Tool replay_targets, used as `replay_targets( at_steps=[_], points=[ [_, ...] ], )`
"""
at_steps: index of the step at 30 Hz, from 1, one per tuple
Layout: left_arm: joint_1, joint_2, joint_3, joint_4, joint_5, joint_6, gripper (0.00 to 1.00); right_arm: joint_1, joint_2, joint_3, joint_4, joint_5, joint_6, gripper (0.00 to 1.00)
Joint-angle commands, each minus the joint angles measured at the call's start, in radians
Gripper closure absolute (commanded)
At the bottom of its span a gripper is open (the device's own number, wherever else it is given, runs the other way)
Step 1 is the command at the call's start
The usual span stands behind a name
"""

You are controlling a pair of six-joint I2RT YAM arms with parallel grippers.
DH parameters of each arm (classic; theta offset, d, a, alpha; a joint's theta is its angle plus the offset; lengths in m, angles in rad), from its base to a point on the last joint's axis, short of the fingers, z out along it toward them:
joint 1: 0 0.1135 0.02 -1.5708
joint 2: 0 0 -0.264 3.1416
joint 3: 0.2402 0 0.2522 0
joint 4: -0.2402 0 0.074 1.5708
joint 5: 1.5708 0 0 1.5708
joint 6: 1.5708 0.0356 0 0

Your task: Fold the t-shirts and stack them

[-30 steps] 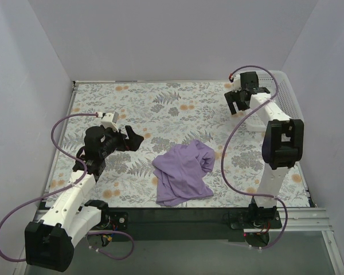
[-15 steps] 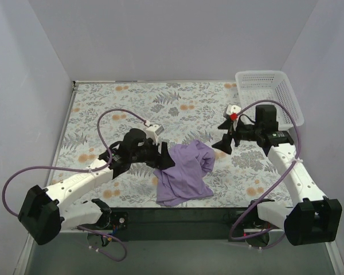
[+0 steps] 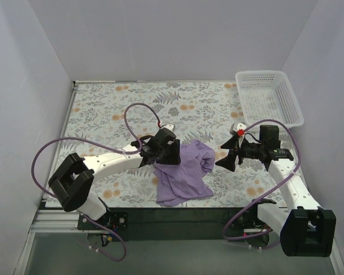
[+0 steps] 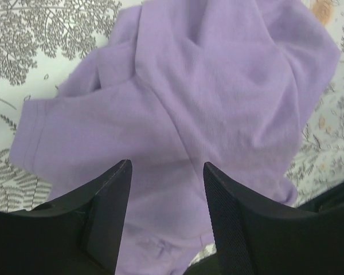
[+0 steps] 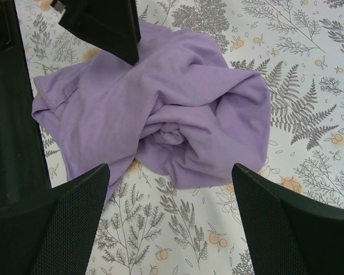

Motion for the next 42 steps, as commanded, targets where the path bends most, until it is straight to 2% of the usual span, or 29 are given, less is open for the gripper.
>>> replay_targets(
  at_steps=[1, 4, 5, 6, 7, 10, 19, 23, 24, 27, 31, 33, 34, 37, 38, 41, 42],
  points=[
    [-0.010, 0.074, 0.067, -0.010, -0.107, -0.003, 0.50, -0.012, 0.015, 0.010, 0.032, -0.027, -0.005, 0.07],
    [-0.012, 0.128, 0.096, -0.024, -0.130, 0.014, 0.55, -0.013, 0.023, 0.011, 0.023, -0.031, -0.002, 0.07],
    [-0.013, 0.139, 0.102, -0.027, -0.133, 0.020, 0.60, -0.013, 0.025, 0.011, 0.021, -0.033, -0.005, 0.07],
    [-0.013, 0.143, 0.107, -0.028, -0.133, 0.026, 0.67, -0.013, 0.025, 0.011, 0.021, -0.033, -0.007, 0.07],
    [-0.018, 0.145, 0.119, -0.037, -0.144, 0.035, 0.82, -0.013, 0.023, 0.011, 0.018, -0.031, -0.007, 0.07],
    [-0.038, 0.095, 0.141, -0.051, -0.168, 0.051, 0.98, -0.013, 0.022, 0.010, 0.010, -0.033, -0.015, 0.07],
    [-0.045, -0.215, 0.113, -0.074, -0.199, 0.106, 1.00, -0.004, 0.057, 0.034, -0.109, -0.090, -0.143, 0.08],
    [-0.024, -0.262, 0.087, -0.074, -0.133, 0.103, 1.00, 0.008, 0.065, 0.034, -0.123, -0.087, -0.168, 0.08],
    [-0.019, -0.252, 0.081, -0.079, -0.109, 0.091, 0.83, 0.010, 0.068, 0.034, -0.123, -0.085, -0.170, 0.08],
    [-0.018, -0.146, 0.066, -0.076, -0.032, 0.029, 0.50, 0.011, 0.075, 0.037, -0.120, -0.074, -0.170, 0.08],
    [-0.018, -0.041, 0.066, -0.040, -0.061, -0.040, 0.43, 0.011, 0.075, 0.036, -0.120, -0.056, -0.168, 0.08],
    [-0.018, 0.005, 0.084, -0.037, -0.093, -0.057, 0.43, 0.011, 0.077, 0.036, -0.120, -0.053, -0.168, 0.09],
    [-0.018, 0.054, 0.095, -0.037, -0.102, -0.058, 0.44, 0.010, 0.077, 0.036, -0.119, -0.053, -0.168, 0.08],
    [-0.015, 0.143, 0.128, -0.042, -0.122, -0.048, 0.65, 0.010, 0.081, 0.037, -0.120, -0.048, -0.167, 0.08],
    [-0.015, 0.160, 0.142, -0.045, -0.121, -0.046, 0.82, 0.010, 0.081, 0.037, -0.122, -0.048, -0.167, 0.08],
    [-0.015, 0.199, 0.153, -0.042, -0.109, -0.028, 1.00, 0.010, 0.078, 0.037, -0.122, -0.045, -0.165, 0.08],
    [-0.015, 0.199, 0.155, -0.040, -0.107, -0.015, 1.00, 0.010, 0.077, 0.037, -0.122, -0.045, -0.165, 0.08]
  ],
)
